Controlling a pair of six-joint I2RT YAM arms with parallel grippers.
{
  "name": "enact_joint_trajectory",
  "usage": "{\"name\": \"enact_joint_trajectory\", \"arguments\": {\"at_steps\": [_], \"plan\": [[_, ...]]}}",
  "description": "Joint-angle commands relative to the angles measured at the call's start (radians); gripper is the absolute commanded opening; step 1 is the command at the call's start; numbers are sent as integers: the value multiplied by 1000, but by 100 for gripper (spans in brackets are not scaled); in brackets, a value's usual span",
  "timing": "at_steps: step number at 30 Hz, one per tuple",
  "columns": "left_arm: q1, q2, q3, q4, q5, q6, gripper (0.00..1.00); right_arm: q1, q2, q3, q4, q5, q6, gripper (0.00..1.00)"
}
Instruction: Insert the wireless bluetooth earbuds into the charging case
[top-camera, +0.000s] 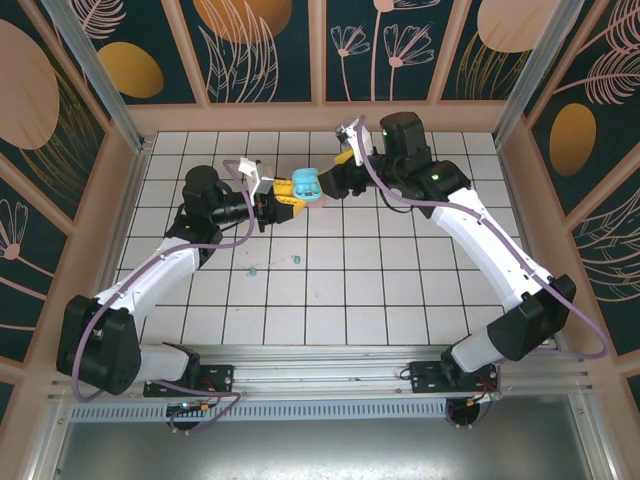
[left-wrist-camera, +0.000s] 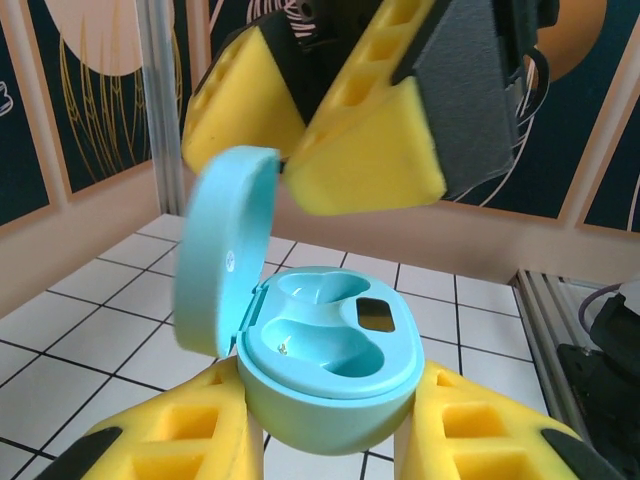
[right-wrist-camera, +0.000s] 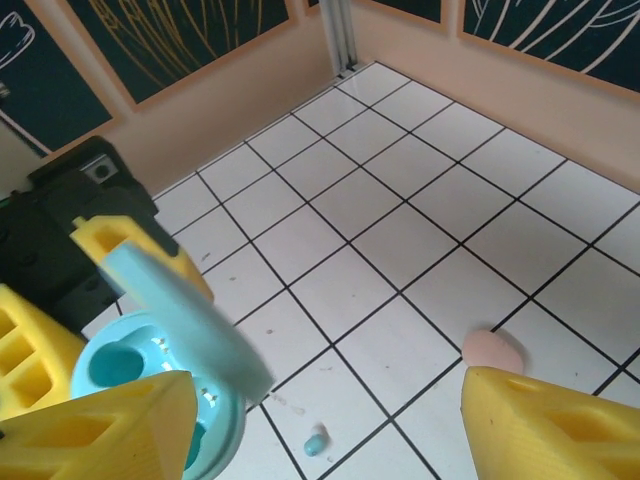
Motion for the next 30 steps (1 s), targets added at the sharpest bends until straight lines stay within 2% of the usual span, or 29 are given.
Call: {"name": "enact_joint_trajectory", "arguments": {"at_steps": [1,7,12,16,18,20,24,30], "plan": [[3,-30,21,5,18,10,20,-10,25,55,15,3,58,70],[2,-36,12,-37,-43,33,20,-11,1,52,37,-66,130,70],[2,-63,-20,-37,-105,55,20,-126,-42,19,106,-120,320,69],[2,-87,-39,-38,-126,61,20,-202,-53,-35,127,-88,438,68],[2,-99,-45,-49,-133,70,20,-218,-41,-73,112,-8,467,66],[2,-111,-50,-62,-140,78,20,-221,-13,-101,98,38,498,64],[1,-140,-71,-61,-149,80,20,-215,72,-172,115,44,573,58],[2,-194,-91,-107,-177,111,20,-112,256,-196,128,58,607,55]]}}
